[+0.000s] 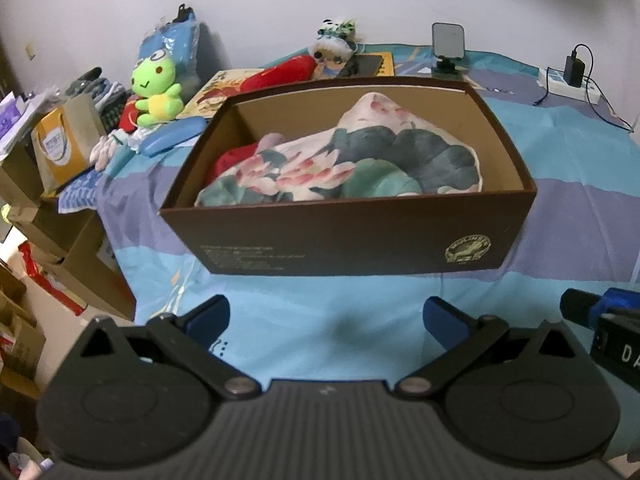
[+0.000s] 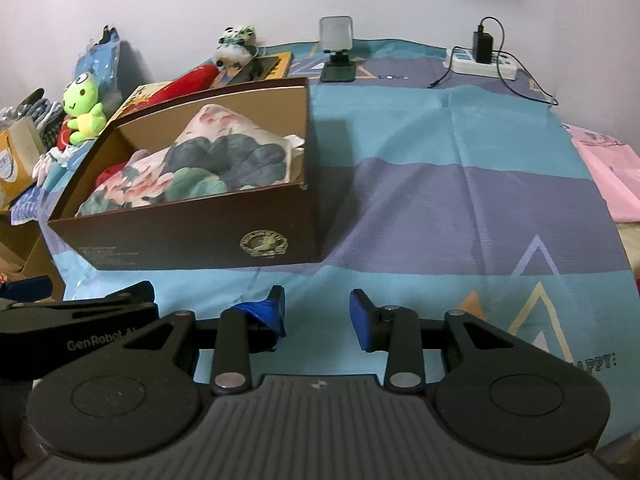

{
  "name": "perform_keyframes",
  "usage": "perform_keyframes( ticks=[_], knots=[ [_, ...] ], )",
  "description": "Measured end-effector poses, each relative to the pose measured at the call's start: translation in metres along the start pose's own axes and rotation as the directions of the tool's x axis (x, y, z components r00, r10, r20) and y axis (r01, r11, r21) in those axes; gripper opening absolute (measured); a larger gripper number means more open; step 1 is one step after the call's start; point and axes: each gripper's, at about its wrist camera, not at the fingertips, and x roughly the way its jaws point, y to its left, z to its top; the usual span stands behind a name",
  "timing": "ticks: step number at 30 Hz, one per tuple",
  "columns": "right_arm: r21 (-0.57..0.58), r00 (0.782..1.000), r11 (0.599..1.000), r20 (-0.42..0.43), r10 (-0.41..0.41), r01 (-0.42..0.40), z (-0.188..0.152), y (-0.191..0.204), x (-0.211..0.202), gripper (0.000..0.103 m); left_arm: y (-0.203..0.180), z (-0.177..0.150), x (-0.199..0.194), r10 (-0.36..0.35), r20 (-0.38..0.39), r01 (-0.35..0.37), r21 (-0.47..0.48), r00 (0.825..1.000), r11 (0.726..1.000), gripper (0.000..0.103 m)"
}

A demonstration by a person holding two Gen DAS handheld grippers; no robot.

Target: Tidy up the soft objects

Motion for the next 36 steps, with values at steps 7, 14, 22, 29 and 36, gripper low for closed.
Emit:
perform_keyframes(
  ticks=[7, 14, 22, 29, 36],
  knots=[
    [0.021, 1.0, 1.0, 0.0, -0.015, 0.015, 0.006, -0.01, 0.004, 0.019, -0.014, 0.013, 0.001, -0.019, 0.018, 0.018, 0.028, 1.0, 0.999, 0.103],
    [0.032, 0.999, 0.998, -0.01, -0.051, 0.051, 0.02, -0.009, 0.016, 0.02, -0.016, 0.03, 0.01, -0.043, 0.029, 0.041, 0.049, 0.999, 0.998, 0.102],
    [0.071, 0.993, 0.99, -0.011, -0.118, 0.118, 0.034, -0.019, 0.021, 0.02, -0.028, 0.054, 0.021, -0.125, 0.041, 0.12, 0.106, 0.991, 0.987, 0.102],
    [0.139, 0.973, 0.964, -0.008, -0.229, 0.228, 0.041, -0.042, 0.016, 0.021, -0.056, 0.069, 0.02, -0.218, 0.06, 0.202, 0.195, 0.974, 0.96, 0.102],
    [0.211, 0.955, 0.934, -0.001, -0.296, 0.289, 0.048, -0.059, 0.012, 0.021, -0.078, 0.084, 0.019, -0.28, 0.067, 0.253, 0.265, 0.958, 0.93, 0.102]
  ],
)
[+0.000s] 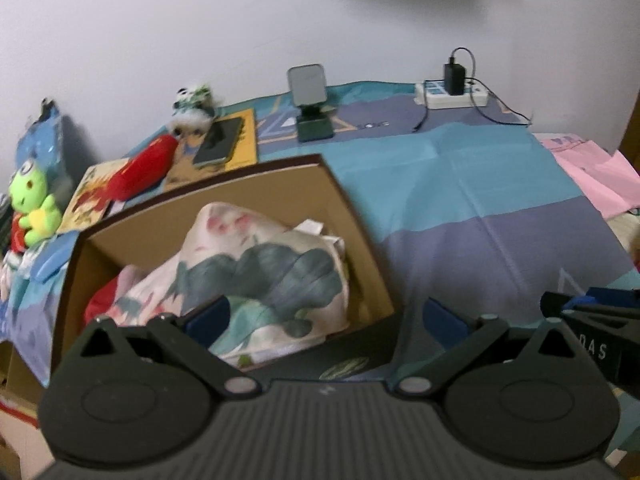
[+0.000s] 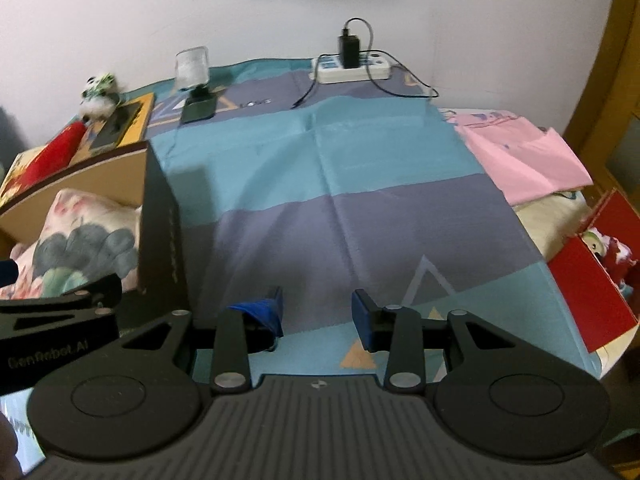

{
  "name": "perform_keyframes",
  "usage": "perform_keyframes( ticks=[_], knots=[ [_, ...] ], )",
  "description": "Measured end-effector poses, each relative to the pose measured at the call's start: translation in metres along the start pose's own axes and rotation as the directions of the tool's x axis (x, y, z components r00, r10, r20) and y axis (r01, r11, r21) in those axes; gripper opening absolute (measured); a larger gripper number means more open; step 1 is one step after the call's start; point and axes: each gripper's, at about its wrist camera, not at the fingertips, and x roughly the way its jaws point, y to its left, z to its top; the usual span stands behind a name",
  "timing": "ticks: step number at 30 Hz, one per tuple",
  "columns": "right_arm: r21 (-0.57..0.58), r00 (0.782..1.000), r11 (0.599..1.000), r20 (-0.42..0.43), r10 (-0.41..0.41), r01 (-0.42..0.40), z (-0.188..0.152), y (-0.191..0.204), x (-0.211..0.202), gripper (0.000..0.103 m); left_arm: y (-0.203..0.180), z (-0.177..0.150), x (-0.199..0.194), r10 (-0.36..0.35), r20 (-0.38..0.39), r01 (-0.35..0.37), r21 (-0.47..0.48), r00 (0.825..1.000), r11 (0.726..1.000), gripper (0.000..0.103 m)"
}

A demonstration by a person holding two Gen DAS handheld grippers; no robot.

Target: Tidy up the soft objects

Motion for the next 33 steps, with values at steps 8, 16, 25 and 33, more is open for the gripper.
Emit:
perform_keyframes(
  ticks=[8, 16, 25, 33],
  knots=[
    [0.002, 0.999, 0.999, 0.031, 0.037, -0.037, 0.012, 0.027, -0.002, 0.022, 0.024, 0.011, 0.006, 0.017, 0.005, -0.017, -0.002, 1.0, 1.0, 0.102],
    [-0.086, 0.991, 0.988, 0.039, 0.128, -0.125, 0.02, 0.091, 0.003, 0.023, 0.086, 0.007, 0.011, 0.107, -0.012, -0.108, -0.061, 0.994, 0.992, 0.102],
    [-0.15, 0.98, 0.969, 0.005, 0.2, -0.197, 0.011, 0.151, 0.008, 0.023, 0.148, -0.009, 0.016, 0.163, -0.057, -0.169, -0.115, 0.985, 0.979, 0.102],
    [-0.153, 0.978, 0.966, -0.023, 0.207, -0.208, 0.009, 0.17, 0.011, 0.023, 0.168, -0.017, 0.021, 0.156, -0.079, -0.166, -0.135, 0.985, 0.977, 0.102]
  ],
)
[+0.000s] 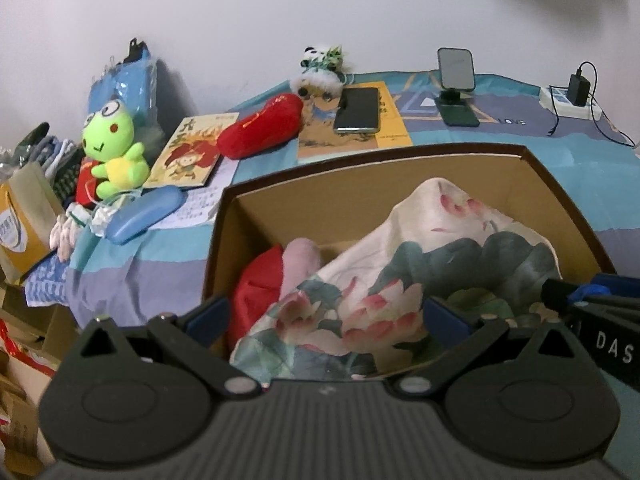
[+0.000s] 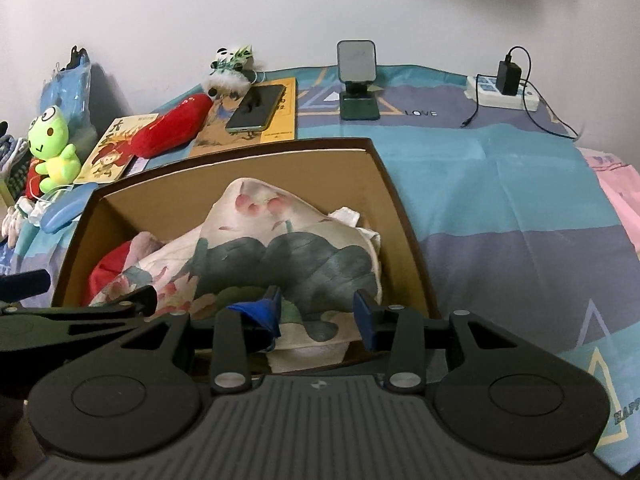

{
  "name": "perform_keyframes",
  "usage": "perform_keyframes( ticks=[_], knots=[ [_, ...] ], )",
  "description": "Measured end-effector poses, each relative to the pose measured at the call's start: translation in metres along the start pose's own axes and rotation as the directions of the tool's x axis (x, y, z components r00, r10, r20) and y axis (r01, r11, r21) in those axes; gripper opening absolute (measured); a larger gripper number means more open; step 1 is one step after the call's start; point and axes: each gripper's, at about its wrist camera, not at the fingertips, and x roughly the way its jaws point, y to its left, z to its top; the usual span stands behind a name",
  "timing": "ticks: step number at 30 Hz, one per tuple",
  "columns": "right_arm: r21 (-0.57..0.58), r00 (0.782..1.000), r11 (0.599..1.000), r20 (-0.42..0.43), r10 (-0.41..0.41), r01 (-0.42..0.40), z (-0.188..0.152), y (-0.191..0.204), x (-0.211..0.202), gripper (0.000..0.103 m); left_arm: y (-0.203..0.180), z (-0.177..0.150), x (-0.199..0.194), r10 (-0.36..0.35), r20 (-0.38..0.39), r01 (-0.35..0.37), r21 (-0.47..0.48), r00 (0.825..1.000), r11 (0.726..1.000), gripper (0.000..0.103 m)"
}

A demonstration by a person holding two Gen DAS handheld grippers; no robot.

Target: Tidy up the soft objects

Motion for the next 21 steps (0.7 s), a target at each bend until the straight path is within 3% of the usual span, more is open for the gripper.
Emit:
perform_keyframes(
  ticks=[10, 21],
  knots=[
    [-0.054, 1.0, 0.998, -0.013, 0.024, -0.024, 0.008, 0.011, 0.009, 0.024, 0.014, 0.004, 0.008, 0.016, -0.019, -0.017, -0.062, 1.0, 0.998, 0.102],
    [-0.052, 0.998, 0.998, -0.038, 0.04, -0.042, 0.015, 0.005, 0.026, 0.024, 0.011, 0.005, 0.027, -0.014, -0.071, 0.008, -0.088, 0.997, 0.996, 0.102]
  ],
)
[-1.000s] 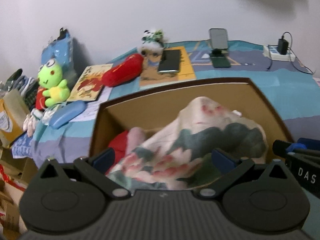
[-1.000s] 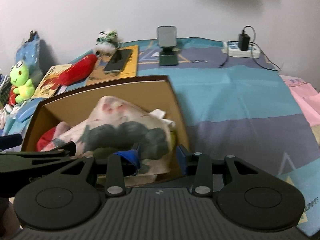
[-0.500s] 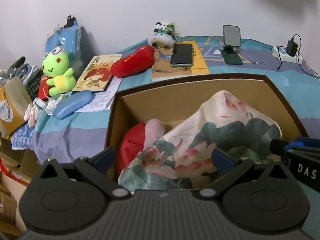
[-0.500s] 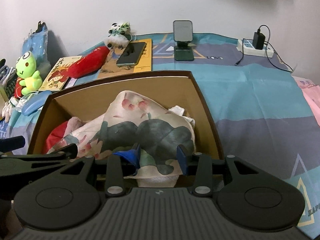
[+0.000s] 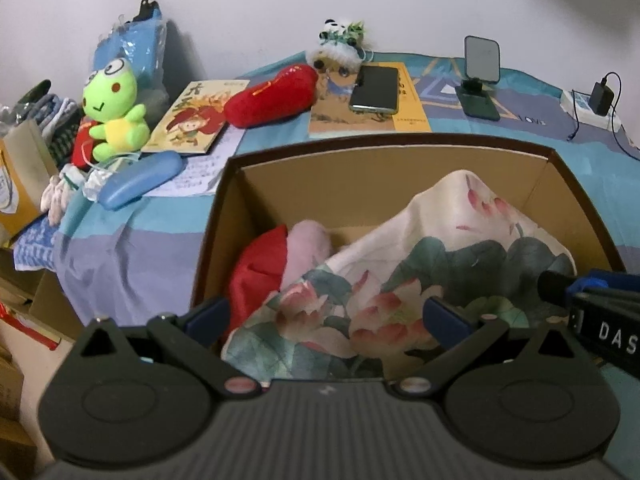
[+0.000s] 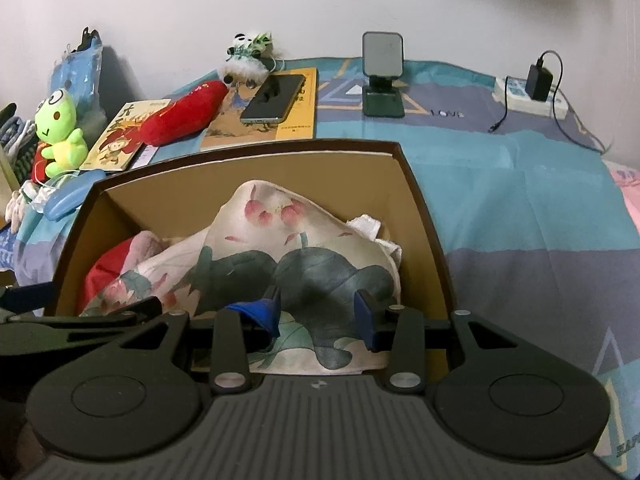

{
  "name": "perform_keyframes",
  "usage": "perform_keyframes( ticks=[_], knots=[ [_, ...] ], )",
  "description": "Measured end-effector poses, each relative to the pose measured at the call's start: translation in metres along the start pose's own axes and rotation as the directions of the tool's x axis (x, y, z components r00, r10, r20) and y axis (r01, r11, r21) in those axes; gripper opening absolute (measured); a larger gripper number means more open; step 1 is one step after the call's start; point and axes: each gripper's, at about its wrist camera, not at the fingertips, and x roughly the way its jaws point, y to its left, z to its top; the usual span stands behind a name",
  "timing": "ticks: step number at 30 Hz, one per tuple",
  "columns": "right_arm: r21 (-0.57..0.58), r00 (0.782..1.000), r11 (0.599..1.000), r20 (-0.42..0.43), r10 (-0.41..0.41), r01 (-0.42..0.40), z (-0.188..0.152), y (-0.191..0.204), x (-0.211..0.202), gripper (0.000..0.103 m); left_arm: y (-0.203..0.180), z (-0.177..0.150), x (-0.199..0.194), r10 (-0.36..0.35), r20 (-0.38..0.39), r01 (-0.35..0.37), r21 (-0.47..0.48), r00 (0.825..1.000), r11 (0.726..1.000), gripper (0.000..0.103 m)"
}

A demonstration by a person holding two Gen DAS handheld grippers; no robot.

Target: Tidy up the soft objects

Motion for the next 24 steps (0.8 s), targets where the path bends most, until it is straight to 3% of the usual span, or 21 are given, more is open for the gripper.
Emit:
perform_keyframes(
  ticks=[19, 21, 24],
  knots=[
    [0.029, 1.0, 0.999, 0.008, -0.025, 0.024, 0.0, -0.005, 0.003, 0.024, -0.001, 0.007, 0.008, -0.056, 0.004, 0.056, -0.004, 0.998, 0.998, 0.096],
    [0.029, 1.0, 0.999, 0.011, -0.025, 0.025, 0.0, -0.005, 0.002, 0.024, -0.001, 0.007, 0.005, -0.057, 0.031, 0.057, 0.001, 0.998, 0.998, 0.085],
    [0.026, 0.999, 0.999, 0.021, -0.025, 0.024, -0.001, -0.003, -0.001, 0.024, 0.002, 0.01, 0.0, -0.046, 0.054, 0.046, -0.006, 0.998, 0.999, 0.085]
  ],
)
